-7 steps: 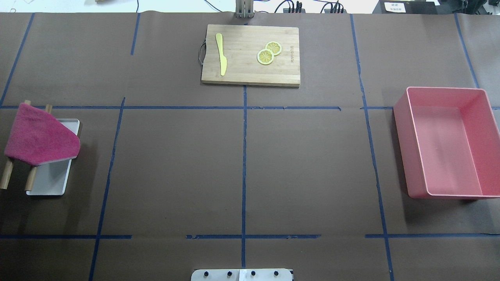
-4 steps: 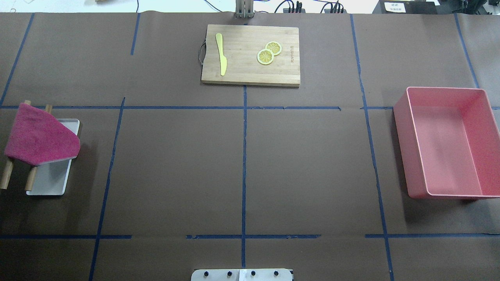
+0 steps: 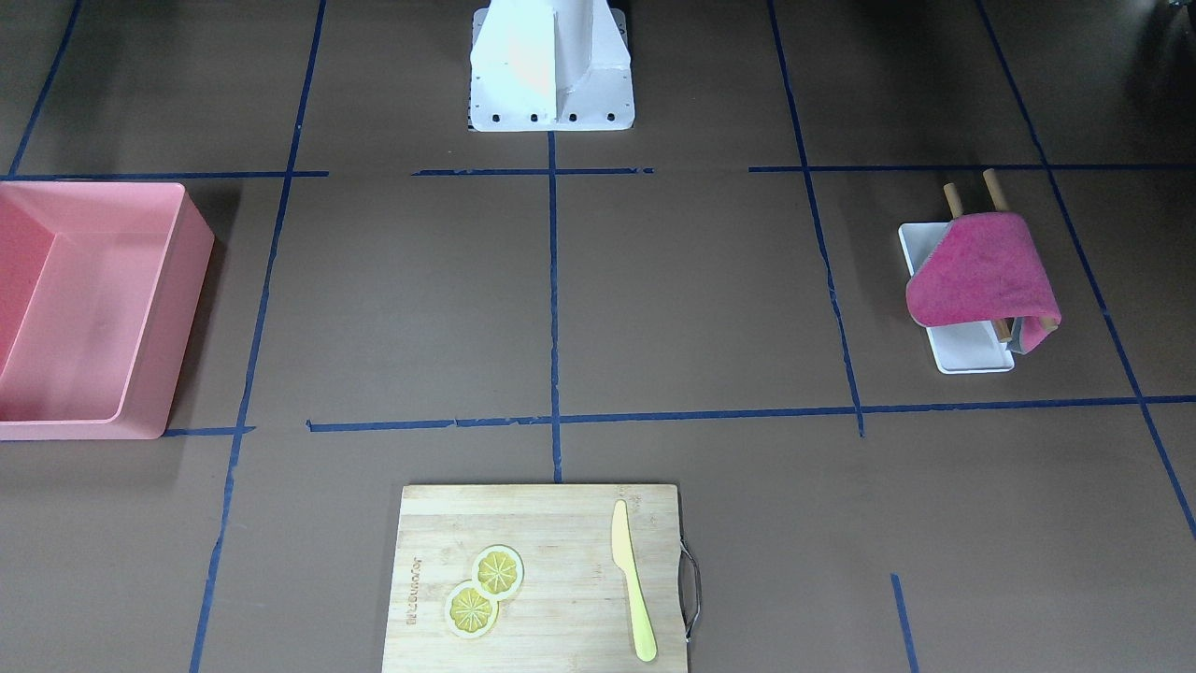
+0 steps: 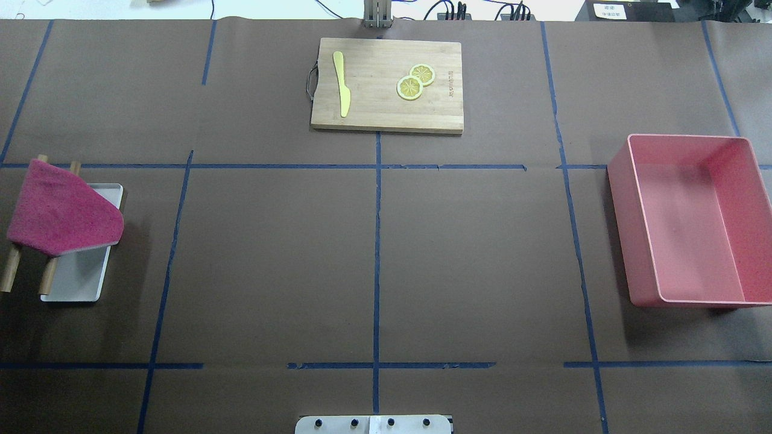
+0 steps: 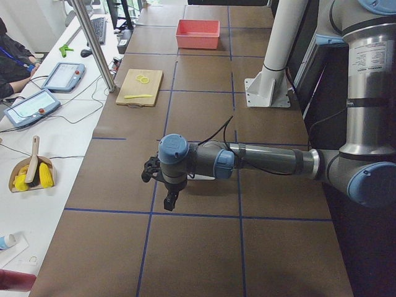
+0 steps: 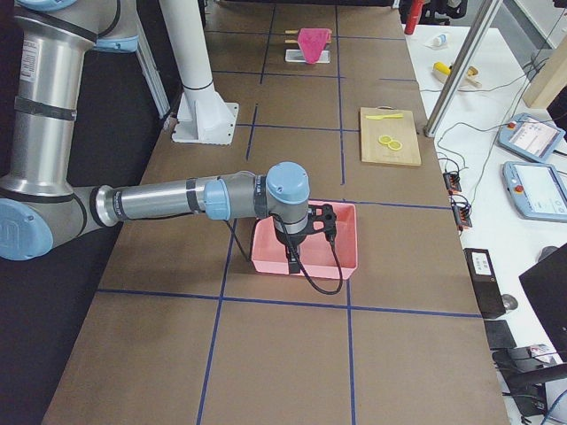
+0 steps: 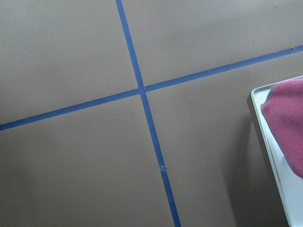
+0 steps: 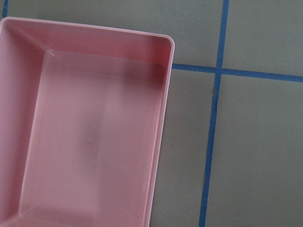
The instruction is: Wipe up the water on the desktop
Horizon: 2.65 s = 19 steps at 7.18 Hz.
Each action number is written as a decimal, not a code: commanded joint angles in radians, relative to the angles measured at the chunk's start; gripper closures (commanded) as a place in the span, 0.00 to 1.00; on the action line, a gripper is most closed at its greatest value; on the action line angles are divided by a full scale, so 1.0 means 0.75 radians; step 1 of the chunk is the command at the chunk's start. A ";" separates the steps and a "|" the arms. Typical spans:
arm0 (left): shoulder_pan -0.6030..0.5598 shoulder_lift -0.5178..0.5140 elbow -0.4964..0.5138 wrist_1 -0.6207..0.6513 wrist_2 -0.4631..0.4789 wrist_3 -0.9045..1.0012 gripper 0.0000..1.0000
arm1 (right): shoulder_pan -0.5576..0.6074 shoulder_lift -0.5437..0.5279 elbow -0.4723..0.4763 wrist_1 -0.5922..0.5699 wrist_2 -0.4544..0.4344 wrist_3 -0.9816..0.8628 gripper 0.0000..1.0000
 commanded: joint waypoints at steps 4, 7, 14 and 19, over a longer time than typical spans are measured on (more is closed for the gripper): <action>0.291 -0.050 -0.045 -0.302 0.005 -0.845 0.00 | -0.052 0.001 0.002 0.052 0.000 0.046 0.00; 0.463 -0.050 -0.043 -0.412 0.018 -1.033 0.00 | -0.052 0.001 0.002 0.052 0.000 0.046 0.00; 0.512 -0.044 -0.043 -0.410 0.018 -1.035 0.94 | -0.052 0.001 0.002 0.052 0.000 0.044 0.00; 0.508 -0.044 -0.121 -0.363 0.009 -1.039 1.00 | -0.052 0.001 0.005 0.054 0.003 0.042 0.00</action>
